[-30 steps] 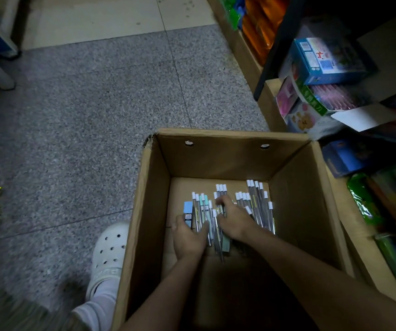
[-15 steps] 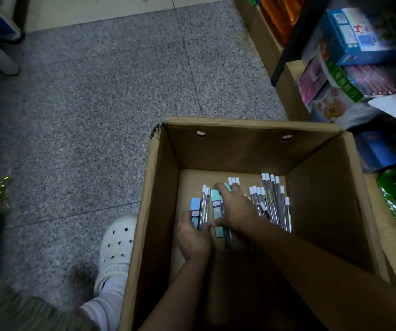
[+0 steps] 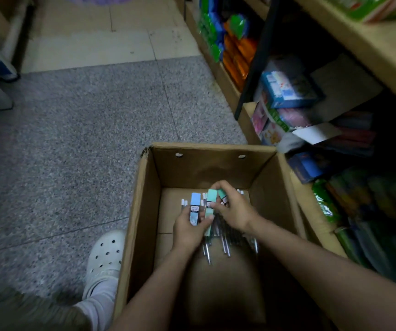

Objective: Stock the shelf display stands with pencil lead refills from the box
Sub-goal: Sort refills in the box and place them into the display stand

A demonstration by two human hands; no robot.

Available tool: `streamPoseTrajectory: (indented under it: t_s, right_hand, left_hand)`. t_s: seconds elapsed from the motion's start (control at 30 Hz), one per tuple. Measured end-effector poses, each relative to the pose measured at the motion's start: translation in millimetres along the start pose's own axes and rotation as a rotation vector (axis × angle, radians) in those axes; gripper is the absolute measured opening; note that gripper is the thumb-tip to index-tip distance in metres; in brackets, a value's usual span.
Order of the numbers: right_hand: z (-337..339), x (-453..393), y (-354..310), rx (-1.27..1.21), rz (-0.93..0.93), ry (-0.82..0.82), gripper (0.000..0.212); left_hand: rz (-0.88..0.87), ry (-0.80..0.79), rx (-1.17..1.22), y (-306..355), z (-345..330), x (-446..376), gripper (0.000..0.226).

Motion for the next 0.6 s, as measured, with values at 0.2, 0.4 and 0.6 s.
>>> streamPoseTrajectory:
  t_s: [0.2, 0.4, 0.6]
  right_hand:
    - [119.5, 56.6, -53.1, -0.081, 0.004, 0.244, 0.029]
    - [229.1, 149.7, -73.6, -0.152, -0.052, 0.596, 0.018]
    - [288.5, 231.3, -88.6, -0.085, -0.007, 0.795, 0.021]
  left_hand:
    - [-0.121, -0.317, 0.018, 119.9, -41.8, 29.7, 0.012]
    - [-0.346, -0.695, -0.280, 244.7, -106.1, 77.8, 0.009]
    - [-0.365, -0.862, -0.172, 282.4, -149.0, 118.8, 0.004]
Point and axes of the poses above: each hand's wrist, its own x-axis away from the middle knuckle, its own z-axis out of the back of the hand, y = z × x, the point moved 8 cm from there along -x, towards the middle knuckle, and after that the axes turned 9 degrees about x, right-handed, at the moved point
